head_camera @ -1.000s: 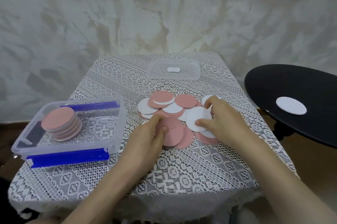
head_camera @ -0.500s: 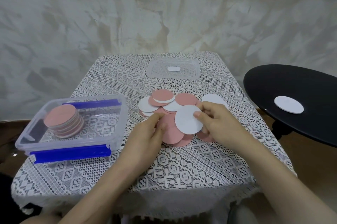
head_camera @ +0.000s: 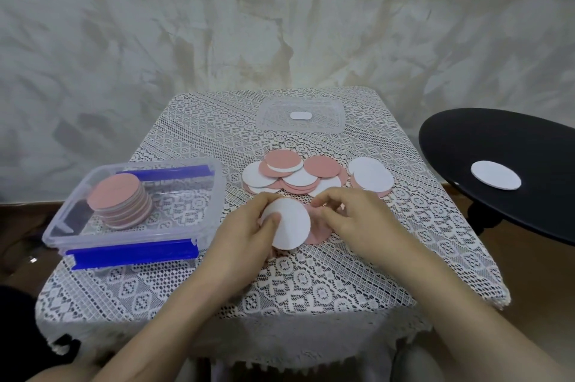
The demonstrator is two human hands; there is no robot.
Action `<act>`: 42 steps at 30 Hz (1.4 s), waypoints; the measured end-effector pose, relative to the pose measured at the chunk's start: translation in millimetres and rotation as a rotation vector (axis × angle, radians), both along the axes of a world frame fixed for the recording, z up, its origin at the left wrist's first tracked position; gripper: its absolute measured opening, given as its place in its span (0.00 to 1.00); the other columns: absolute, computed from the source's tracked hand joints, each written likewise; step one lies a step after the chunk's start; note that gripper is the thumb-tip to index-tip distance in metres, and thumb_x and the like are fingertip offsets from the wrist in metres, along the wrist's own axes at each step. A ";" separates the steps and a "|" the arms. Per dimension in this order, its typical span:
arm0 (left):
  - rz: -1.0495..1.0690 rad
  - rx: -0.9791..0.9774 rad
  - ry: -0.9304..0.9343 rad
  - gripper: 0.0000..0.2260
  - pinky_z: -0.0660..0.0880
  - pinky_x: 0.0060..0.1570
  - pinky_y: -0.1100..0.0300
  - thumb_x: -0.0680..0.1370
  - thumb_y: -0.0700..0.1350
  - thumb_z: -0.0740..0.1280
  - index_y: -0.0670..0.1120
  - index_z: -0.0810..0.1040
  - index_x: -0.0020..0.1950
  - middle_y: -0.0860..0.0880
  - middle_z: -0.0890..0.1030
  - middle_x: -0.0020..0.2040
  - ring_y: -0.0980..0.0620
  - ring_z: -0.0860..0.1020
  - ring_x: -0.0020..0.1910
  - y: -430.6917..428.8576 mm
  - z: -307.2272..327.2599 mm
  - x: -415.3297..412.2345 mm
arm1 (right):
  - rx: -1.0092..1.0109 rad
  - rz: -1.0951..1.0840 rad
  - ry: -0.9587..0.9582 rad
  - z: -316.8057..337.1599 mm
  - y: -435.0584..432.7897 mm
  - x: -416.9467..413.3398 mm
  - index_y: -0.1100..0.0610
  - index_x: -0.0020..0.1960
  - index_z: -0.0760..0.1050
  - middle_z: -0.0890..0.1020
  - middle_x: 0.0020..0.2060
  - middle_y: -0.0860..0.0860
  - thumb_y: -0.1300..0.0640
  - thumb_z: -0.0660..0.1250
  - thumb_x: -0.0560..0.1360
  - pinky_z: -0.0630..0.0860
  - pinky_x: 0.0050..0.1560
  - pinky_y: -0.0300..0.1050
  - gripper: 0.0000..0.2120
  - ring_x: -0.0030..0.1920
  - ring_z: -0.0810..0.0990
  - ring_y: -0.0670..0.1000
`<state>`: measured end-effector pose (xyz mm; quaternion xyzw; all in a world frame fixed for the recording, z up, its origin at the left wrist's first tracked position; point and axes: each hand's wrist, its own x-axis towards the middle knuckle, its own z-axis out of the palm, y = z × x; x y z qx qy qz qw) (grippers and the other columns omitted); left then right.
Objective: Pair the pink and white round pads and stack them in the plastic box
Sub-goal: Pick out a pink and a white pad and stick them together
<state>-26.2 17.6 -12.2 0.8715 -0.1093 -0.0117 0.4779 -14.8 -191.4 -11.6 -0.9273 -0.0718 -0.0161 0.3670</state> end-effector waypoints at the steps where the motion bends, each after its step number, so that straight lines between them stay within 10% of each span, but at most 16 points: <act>1: 0.008 0.019 -0.005 0.11 0.69 0.32 0.65 0.83 0.43 0.61 0.56 0.76 0.61 0.57 0.79 0.38 0.59 0.77 0.34 1.9 0.6 0.1 | -0.166 0.003 -0.019 2.5 -1.3 0.3 0.48 0.58 0.81 0.81 0.38 0.44 0.45 0.67 0.78 0.76 0.43 0.48 0.12 0.42 0.79 0.47; 4: 0.015 0.062 -0.018 0.12 0.72 0.43 0.62 0.83 0.43 0.61 0.56 0.76 0.62 0.59 0.81 0.51 0.60 0.78 0.49 5.7 0.0 -1.0 | -0.410 0.018 0.014 8.1 1.1 0.3 0.50 0.61 0.78 0.78 0.47 0.48 0.37 0.68 0.73 0.76 0.46 0.50 0.23 0.48 0.78 0.54; 8: 0.016 0.082 -0.027 0.12 0.69 0.39 0.65 0.83 0.43 0.61 0.58 0.76 0.61 0.60 0.81 0.50 0.62 0.77 0.46 7.1 -2.4 -2.3 | -0.385 0.018 0.051 8.4 4.0 2.2 0.46 0.58 0.76 0.75 0.51 0.45 0.37 0.71 0.72 0.75 0.48 0.50 0.20 0.51 0.78 0.53; 18: 0.047 0.057 -0.034 0.12 0.68 0.34 0.59 0.83 0.45 0.60 0.61 0.75 0.62 0.61 0.77 0.37 0.60 0.74 0.35 8.2 -10.0 1.4 | 0.126 -0.031 0.057 5.7 -10.1 4.0 0.57 0.52 0.74 0.82 0.46 0.57 0.51 0.65 0.81 0.81 0.43 0.61 0.09 0.40 0.81 0.59; 21: 0.028 0.025 -0.042 0.12 0.68 0.33 0.61 0.84 0.45 0.59 0.62 0.74 0.61 0.61 0.75 0.30 0.60 0.74 0.33 8.5 -9.5 -0.3 | 0.335 0.019 0.108 10.8 -13.7 -0.5 0.61 0.55 0.76 0.82 0.37 0.49 0.54 0.65 0.82 0.73 0.30 0.47 0.10 0.30 0.74 0.49; 27: -0.093 -0.130 0.014 0.11 0.69 0.28 0.65 0.85 0.47 0.57 0.59 0.76 0.61 0.55 0.77 0.31 0.58 0.73 0.27 -0.2 -5.3 -12.6 | 0.279 0.111 0.153 1.9 8.9 -21.2 0.49 0.54 0.78 0.79 0.32 0.48 0.54 0.66 0.80 0.75 0.32 0.48 0.03 0.28 0.76 0.46; 33: -0.117 0.034 -0.111 0.15 0.79 0.53 0.51 0.79 0.54 0.64 0.60 0.74 0.65 0.59 0.82 0.56 0.59 0.80 0.53 5.9 -8.4 -14.0 | 0.267 0.112 0.106 -2.4 11.1 -28.3 0.49 0.46 0.76 0.77 0.28 0.41 0.50 0.71 0.77 0.69 0.34 0.42 0.05 0.27 0.71 0.41; 42: -0.064 0.196 -0.214 0.10 0.77 0.43 0.54 0.82 0.51 0.63 0.61 0.74 0.63 0.59 0.82 0.47 0.60 0.78 0.42 10.7 -6.3 -20.1 | -0.027 0.165 -0.127 1.0 12.9 -37.1 0.43 0.50 0.75 0.77 0.30 0.42 0.42 0.63 0.81 0.64 0.31 0.38 0.07 0.33 0.75 0.44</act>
